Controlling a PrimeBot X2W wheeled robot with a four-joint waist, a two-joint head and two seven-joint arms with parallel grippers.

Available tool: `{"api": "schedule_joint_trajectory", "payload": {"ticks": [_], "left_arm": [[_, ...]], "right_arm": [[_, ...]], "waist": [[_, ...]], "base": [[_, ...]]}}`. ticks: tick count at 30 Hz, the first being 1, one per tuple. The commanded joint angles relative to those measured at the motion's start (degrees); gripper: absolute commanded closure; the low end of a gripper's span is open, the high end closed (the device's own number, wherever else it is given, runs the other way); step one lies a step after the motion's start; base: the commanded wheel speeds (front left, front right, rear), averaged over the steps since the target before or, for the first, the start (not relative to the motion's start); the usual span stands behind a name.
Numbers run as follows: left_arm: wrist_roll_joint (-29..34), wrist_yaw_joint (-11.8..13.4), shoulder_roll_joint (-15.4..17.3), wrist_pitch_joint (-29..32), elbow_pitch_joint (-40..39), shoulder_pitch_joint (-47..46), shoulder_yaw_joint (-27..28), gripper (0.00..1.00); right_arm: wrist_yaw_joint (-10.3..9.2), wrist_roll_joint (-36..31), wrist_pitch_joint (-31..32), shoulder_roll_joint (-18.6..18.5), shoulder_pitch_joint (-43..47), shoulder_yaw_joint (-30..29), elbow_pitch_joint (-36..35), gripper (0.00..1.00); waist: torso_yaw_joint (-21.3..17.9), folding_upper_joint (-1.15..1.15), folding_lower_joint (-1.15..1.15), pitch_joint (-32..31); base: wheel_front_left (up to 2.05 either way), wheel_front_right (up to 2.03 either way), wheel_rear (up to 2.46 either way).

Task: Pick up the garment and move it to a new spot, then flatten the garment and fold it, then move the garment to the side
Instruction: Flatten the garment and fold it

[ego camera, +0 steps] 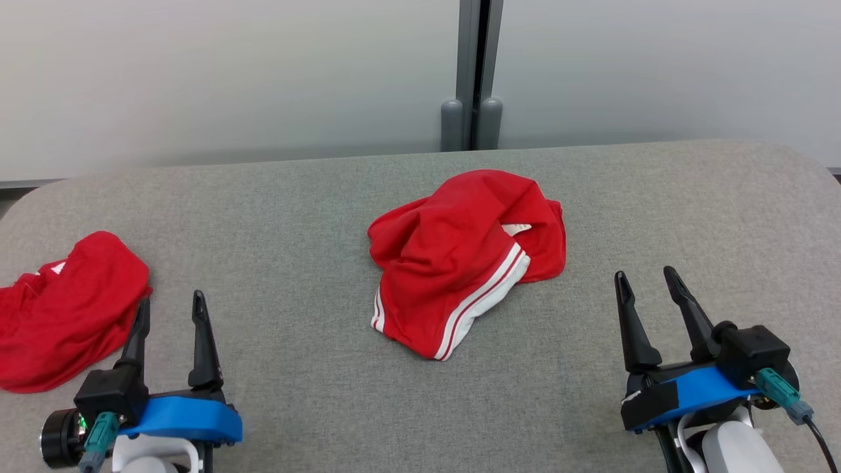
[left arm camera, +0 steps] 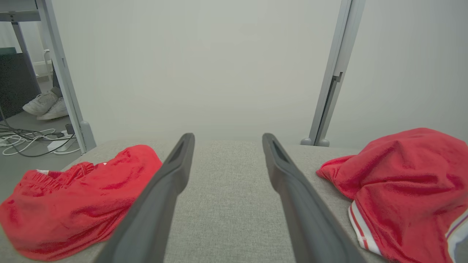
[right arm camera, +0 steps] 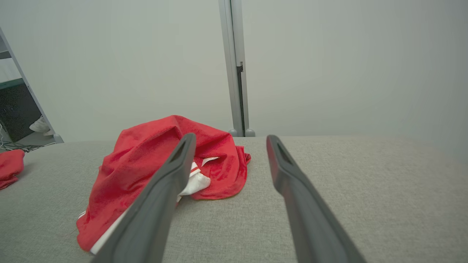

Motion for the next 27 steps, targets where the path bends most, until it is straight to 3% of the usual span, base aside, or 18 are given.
{"api": "schedule_joint_trajectory", "payload": {"ticks": [1,9,19,27], "left_arm": [[0.64,-0.34,-0.12,-0.28,0.21,-1.79,-0.14,0.00],[1.64,-2.50,0.13,-0.28,5.45,-10.45,-5.28,0.00],[-0.54,-3.36,0.90,2.60,21.70,-19.67,-17.10,0.00],[-5.80,-3.39,1.40,4.65,32.39,-22.65,-26.38,0.00]], "right_arm": [[0.01,0.01,-0.21,-0.26,-0.67,0.06,-0.17,0.00],[0.01,0.24,-0.22,-0.25,-1.89,0.31,-0.34,0.00],[0.01,0.41,-0.22,-0.26,-3.75,0.63,-0.48,0.00],[0.01,0.71,-0.22,-0.26,-4.66,0.54,-0.80,0.00]], "waist": [[-0.24,0.00,0.00,0.38],[-2.16,0.00,0.00,2.77],[-5.85,0.00,0.00,5.78],[-7.45,0.00,0.00,7.92]], "base": [[0.00,0.00,0.00],[0.00,0.00,0.00],[0.00,0.00,0.00],[0.00,0.00,0.00]]}}
